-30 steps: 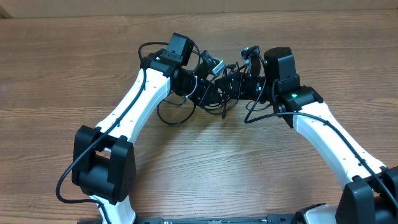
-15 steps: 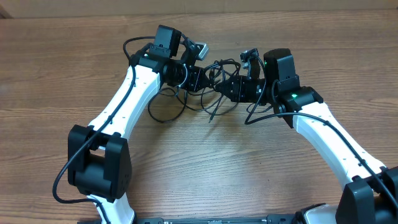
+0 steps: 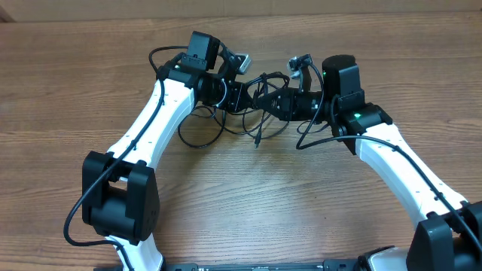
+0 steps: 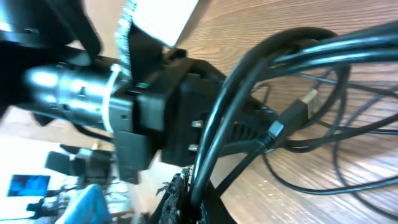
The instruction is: Untangle cables
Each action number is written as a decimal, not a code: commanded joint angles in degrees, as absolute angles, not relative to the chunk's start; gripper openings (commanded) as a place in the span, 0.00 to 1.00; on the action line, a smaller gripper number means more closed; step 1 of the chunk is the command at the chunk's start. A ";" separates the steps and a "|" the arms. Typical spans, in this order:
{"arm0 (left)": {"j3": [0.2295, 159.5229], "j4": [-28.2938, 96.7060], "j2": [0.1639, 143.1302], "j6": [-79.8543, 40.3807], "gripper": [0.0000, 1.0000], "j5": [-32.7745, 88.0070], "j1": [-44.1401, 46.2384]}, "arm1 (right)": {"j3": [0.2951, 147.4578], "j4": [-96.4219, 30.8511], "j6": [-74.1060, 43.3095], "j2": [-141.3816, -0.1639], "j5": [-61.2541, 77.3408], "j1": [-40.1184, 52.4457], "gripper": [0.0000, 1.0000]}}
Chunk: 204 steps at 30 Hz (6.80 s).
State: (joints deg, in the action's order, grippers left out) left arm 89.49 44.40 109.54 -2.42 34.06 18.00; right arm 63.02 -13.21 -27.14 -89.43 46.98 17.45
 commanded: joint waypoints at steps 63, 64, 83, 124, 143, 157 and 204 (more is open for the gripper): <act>90.80 53.32 108.64 8.38 0.04 49.21 16.84 | 62.65 -21.39 -27.14 -89.41 52.99 0.05 0.39; 90.80 52.73 108.64 5.76 0.04 47.20 16.69 | 62.65 -21.43 -25.89 -89.41 54.00 0.10 0.39; 90.80 44.40 108.64 -28.53 0.04 41.41 15.70 | 62.65 -23.11 -16.01 -89.41 49.52 13.76 0.43; 90.80 34.50 108.64 -96.57 0.04 75.85 10.57 | 62.65 -22.37 -18.28 -89.41 45.47 13.78 0.46; 90.80 35.31 108.64 -105.45 0.04 64.95 14.00 | 62.63 -17.28 -27.24 -89.41 35.38 13.82 0.50; 90.80 32.16 108.64 -113.69 0.04 64.69 19.55 | 62.65 -15.79 -26.96 -89.41 30.65 14.68 0.65; 90.80 21.98 108.64 -119.42 0.04 82.26 21.87 | 62.15 -20.32 -36.23 -89.78 -3.79 15.16 0.77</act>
